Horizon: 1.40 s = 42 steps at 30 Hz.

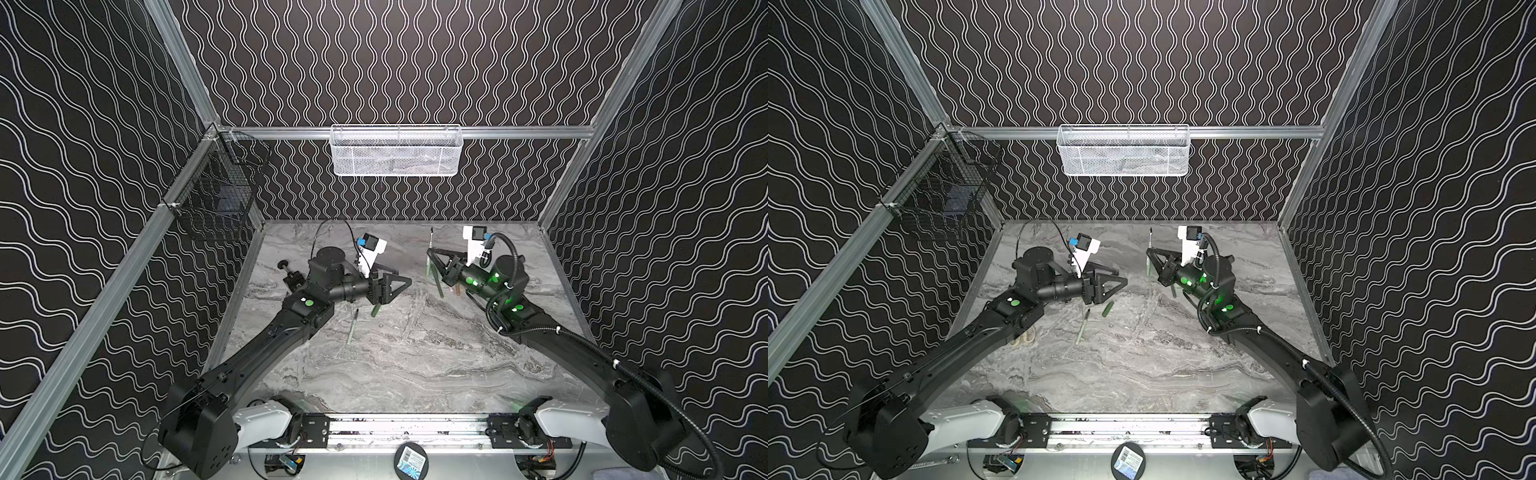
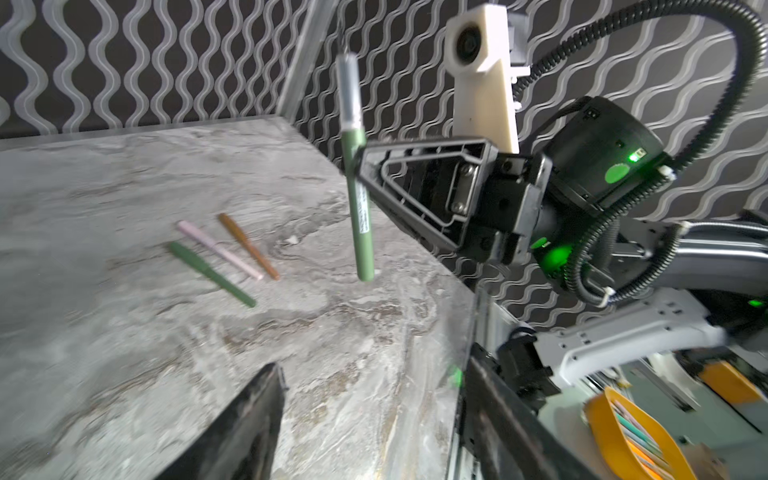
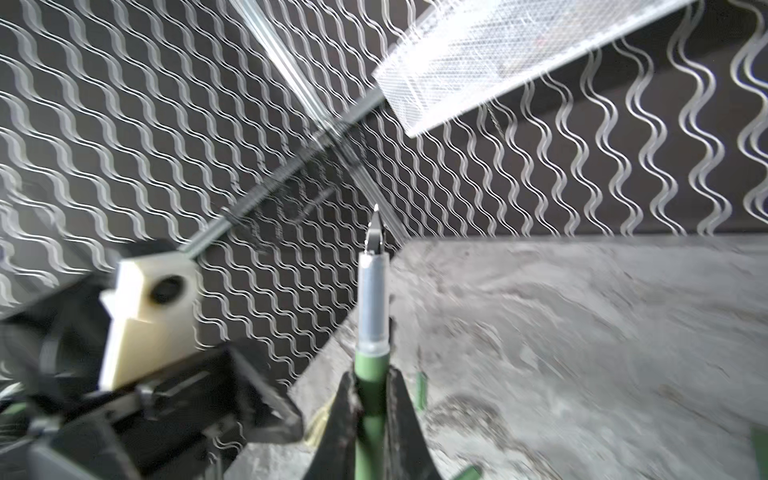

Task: Insert the pens into the pen caps
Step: 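Lift the light green pen upright toward the left gripper with the right gripper, then close the left gripper on the upright pen held by the right gripper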

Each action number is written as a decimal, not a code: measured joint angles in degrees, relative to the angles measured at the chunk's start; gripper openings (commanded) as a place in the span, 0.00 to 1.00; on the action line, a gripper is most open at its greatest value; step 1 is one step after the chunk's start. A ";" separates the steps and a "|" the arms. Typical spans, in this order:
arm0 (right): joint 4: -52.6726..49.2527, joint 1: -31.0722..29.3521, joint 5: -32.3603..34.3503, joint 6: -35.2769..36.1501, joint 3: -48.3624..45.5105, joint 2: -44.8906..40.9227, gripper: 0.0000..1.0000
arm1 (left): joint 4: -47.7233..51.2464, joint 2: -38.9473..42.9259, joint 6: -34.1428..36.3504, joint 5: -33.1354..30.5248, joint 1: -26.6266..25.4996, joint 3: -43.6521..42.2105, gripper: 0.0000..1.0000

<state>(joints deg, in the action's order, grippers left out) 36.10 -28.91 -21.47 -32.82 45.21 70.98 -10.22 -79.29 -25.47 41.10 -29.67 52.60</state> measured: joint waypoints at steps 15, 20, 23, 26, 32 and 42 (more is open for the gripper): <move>5.11 -5.31 -3.67 -6.64 -1.03 -2.38 0.00 | -18.62 -0.35 -9.09 8.83 -0.07 -4.22 0.44; 5.33 -6.69 -4.17 -6.84 -0.42 -1.44 0.00 | -20.15 -0.42 -10.14 9.20 -0.22 -4.26 0.38; 5.18 -7.48 -4.52 -6.86 -0.04 -0.83 0.00 | -20.57 -0.42 -10.16 9.73 -0.26 -4.28 0.39; 5.18 -8.31 -4.55 -6.80 0.42 -0.61 0.00 | -21.24 -0.37 -10.38 10.10 -0.28 -4.39 0.38; 5.03 -9.57 -4.50 -6.60 1.07 -0.11 0.00 | -20.83 -0.28 -10.34 10.05 -0.68 -4.39 0.22; 5.03 -10.08 -4.76 -4.85 2.08 0.39 0.01 | -20.09 0.98 -11.21 7.30 -0.74 -4.98 0.00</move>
<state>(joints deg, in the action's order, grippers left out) 41.12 -38.98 -26.24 -37.67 47.29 71.37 -30.30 -78.30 -36.69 48.40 -30.41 47.62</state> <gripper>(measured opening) 0.107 0.127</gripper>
